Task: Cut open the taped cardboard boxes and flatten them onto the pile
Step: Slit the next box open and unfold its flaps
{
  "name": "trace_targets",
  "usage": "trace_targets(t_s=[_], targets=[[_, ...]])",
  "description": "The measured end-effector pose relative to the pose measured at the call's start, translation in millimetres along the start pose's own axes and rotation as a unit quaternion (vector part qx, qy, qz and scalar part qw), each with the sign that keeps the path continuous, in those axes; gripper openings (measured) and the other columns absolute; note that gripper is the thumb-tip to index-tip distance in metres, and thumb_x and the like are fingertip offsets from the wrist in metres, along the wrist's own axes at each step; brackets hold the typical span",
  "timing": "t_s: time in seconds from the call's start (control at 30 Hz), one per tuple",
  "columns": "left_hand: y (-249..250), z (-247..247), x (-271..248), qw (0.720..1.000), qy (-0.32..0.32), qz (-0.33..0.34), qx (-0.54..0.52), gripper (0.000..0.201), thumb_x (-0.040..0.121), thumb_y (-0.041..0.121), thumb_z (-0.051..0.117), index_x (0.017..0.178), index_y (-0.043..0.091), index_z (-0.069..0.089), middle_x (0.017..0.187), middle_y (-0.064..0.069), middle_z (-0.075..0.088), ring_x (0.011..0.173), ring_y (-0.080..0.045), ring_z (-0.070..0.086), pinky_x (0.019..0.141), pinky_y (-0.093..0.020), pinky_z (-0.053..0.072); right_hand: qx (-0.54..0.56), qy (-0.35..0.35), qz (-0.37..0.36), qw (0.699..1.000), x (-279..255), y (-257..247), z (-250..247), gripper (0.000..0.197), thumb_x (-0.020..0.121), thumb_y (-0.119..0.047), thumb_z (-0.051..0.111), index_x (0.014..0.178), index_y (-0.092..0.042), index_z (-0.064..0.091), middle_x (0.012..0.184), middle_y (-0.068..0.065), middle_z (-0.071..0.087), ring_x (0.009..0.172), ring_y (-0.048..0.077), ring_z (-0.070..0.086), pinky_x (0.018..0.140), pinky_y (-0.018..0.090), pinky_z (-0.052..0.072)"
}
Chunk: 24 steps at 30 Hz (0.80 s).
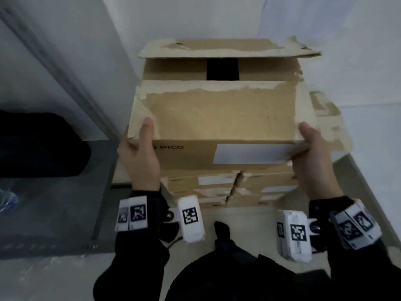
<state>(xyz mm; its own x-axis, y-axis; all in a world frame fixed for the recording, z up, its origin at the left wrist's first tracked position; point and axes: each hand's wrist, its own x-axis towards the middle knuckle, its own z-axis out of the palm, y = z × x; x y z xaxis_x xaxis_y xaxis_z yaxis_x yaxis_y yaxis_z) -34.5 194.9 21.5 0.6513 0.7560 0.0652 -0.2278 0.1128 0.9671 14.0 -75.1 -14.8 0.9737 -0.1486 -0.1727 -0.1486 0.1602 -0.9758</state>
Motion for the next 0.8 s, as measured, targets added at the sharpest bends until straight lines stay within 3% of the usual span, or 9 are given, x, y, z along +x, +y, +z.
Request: trace_targets(t_s=[0.1,0.17,0.23,0.27,0.37,0.43,0.63,0.73,0.8], targets=[[-5.6,22.5,-35.6,0.995,-0.094,-0.002,-0.015,0.009,0.092,0.017,0.061,0.095,0.025,0.064,0.087,0.020,0.071,0.092,0.002,0.065,0.082,-0.018,0.052,0.029,0.069,-0.051,0.996,-27.5,-6.7,-47.5,0.026,0.097,-0.033,0.045,0.114,-0.020,0.059,0.100,-0.015,0.070,0.099,-0.001,0.063,0.097,0.027,0.044],[-13.0,39.1,-63.9,0.989,-0.141,-0.032,-0.018,0.009,0.093,0.015,0.059,0.094,0.024,0.060,0.084,0.019,0.067,0.080,0.010,0.064,0.071,-0.009,0.048,0.058,0.097,-0.084,0.990,-50.5,-11.7,-78.7,0.031,0.099,-0.018,0.036,0.103,-0.020,0.066,0.104,-0.009,0.070,0.106,0.008,0.062,0.099,0.029,0.044],[-19.6,56.4,-93.6,0.982,-0.182,-0.057,-0.015,0.010,0.093,0.018,0.060,0.091,0.027,0.060,0.084,0.017,0.066,0.077,0.011,0.063,0.068,-0.008,0.047,0.085,0.132,-0.102,0.982,-72.8,-15.7,-111.5,0.033,0.096,-0.017,0.036,0.110,-0.016,0.066,0.120,0.006,0.062,0.119,0.021,0.055,0.105,0.034,0.040],[-24.4,64.4,-107.2,0.975,-0.212,-0.061,-0.020,0.011,0.093,0.016,0.060,0.092,0.027,0.062,0.084,0.016,0.068,0.080,0.009,0.064,0.070,-0.009,0.047,0.088,0.153,-0.104,0.979,-83.3,-15.5,-127.7,0.032,0.095,-0.018,0.037,0.109,-0.016,0.066,0.120,0.007,0.061,0.119,0.022,0.055,0.106,0.035,0.038],[-43.9,89.4,-141.8,0.954,-0.280,-0.097,-0.042,0.015,0.094,0.013,0.057,0.104,0.020,0.065,0.090,0.021,0.071,0.091,0.006,0.064,0.077,-0.010,0.047,0.090,0.216,-0.109,0.966,-104.8,-11.3,-174.6,0.028,0.093,-0.020,0.039,0.102,-0.016,0.065,0.110,0.004,0.064,0.111,0.019,0.057,0.106,0.037,0.037],[-55.7,108.8,-162.9,0.942,-0.320,-0.095,-0.037,0.023,0.095,0.017,0.056,0.116,0.011,0.063,0.103,0.012,0.069,0.099,0.000,0.064,0.082,-0.014,0.046,0.083,0.240,-0.117,0.960,-113.2,-9.9,-202.3,0.026,0.092,-0.021,0.040,0.101,-0.015,0.064,0.108,0.004,0.064,0.110,0.019,0.058,0.105,0.037,0.038],[-89.1,188.1,-227.0,0.910,-0.399,-0.112,-0.004,0.019,0.096,0.020,0.055,0.113,0.016,0.061,0.106,0.010,0.064,0.088,0.014,0.060,0.074,-0.004,0.042,0.080,0.299,-0.109,0.945,-104.0,-8.9,-298.7,0.026,0.089,-0.026,0.047,0.084,-0.021,0.071,0.098,0.000,0.066,0.099,0.017,0.059,0.094,0.035,0.041],[-107.5,237.9,-265.7,0.901,-0.412,-0.133,0.013,0.020,0.096,0.024,0.056,0.116,0.020,0.058,0.105,0.016,0.062,0.093,0.010,0.058,0.076,-0.002,0.041,0.087,0.313,-0.104,0.940,-84.6,-13.9,-356.0,0.023,0.092,-0.022,0.045,0.083,-0.020,0.067,0.088,-0.005,0.068,0.088,0.012,0.062,0.090,0.031,0.042],[-122.1,271.8,-294.2,0.898,-0.421,-0.128,0.029,0.028,0.096,0.025,0.055,0.122,0.016,0.059,0.111,0.011,0.064,0.102,0.002,0.059,0.087,-0.012,0.045,0.089,0.313,-0.095,0.941,-68.9,-21.0,-397.2,0.024,0.094,-0.018,0.043,0.085,-0.018,0.065,0.084,-0.008,0.070,0.084,0.009,0.064,0.087,0.027,0.044]])
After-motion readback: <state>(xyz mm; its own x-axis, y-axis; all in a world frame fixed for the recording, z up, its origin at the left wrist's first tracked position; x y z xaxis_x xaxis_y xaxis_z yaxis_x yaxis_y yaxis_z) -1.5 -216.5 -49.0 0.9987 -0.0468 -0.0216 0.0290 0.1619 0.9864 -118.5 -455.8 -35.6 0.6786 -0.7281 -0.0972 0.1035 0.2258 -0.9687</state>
